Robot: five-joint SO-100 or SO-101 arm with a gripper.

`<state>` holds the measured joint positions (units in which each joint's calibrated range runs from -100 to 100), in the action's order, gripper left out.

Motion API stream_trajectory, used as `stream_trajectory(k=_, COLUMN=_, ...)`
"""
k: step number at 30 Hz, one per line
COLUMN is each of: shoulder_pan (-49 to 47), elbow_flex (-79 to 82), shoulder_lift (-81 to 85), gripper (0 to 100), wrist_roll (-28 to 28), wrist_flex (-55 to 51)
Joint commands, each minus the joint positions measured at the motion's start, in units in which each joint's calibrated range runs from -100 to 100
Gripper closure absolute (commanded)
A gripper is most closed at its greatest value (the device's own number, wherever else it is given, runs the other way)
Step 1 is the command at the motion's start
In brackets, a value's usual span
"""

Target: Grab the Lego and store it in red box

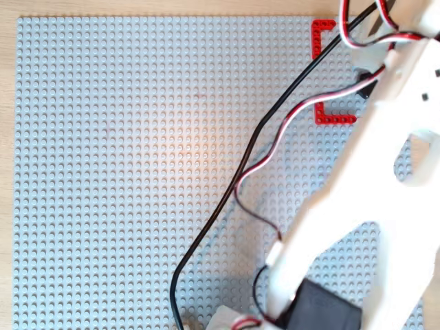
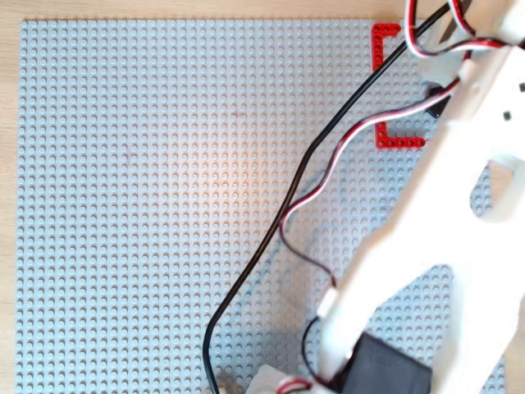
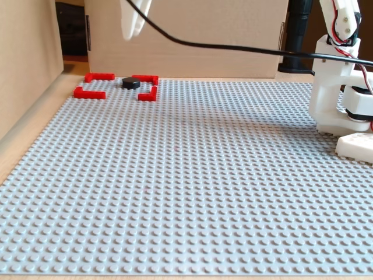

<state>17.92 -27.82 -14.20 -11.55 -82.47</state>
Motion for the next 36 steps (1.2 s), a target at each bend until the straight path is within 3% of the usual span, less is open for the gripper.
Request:
stream_trajectory(k=1, shoulder_pan=-6.6, elbow_flex=-2.2, shoulder_lift=15.5, gripper=94, wrist_roll=1.3, wrist_flex=-6.7)
stream_trajectory(k=10, shoulder_pan=-14.5, elbow_flex=-2.2, shoulder_lift=28.4, gripper=94, wrist_roll=5.8, wrist_flex=-16.2)
stream_trajectory(k=16, shoulder_pan=-15.1, elbow_flex=0.6, shoulder_lift=38.2, gripper=94, wrist_roll=8.6, wrist_flex=-16.6)
stream_trajectory(k=27, shoulder_pan=-22.3, elbow_flex=22.2, shoulder_lift=66.0, gripper=94, wrist_roll=12.9, wrist_flex=-16.4)
stream_trajectory(k=36, shoulder_pan=-23.8, elbow_flex=37.5, shoulder_lift=85.6, gripper=94, wrist_roll=12.9, wrist_flex=-16.3)
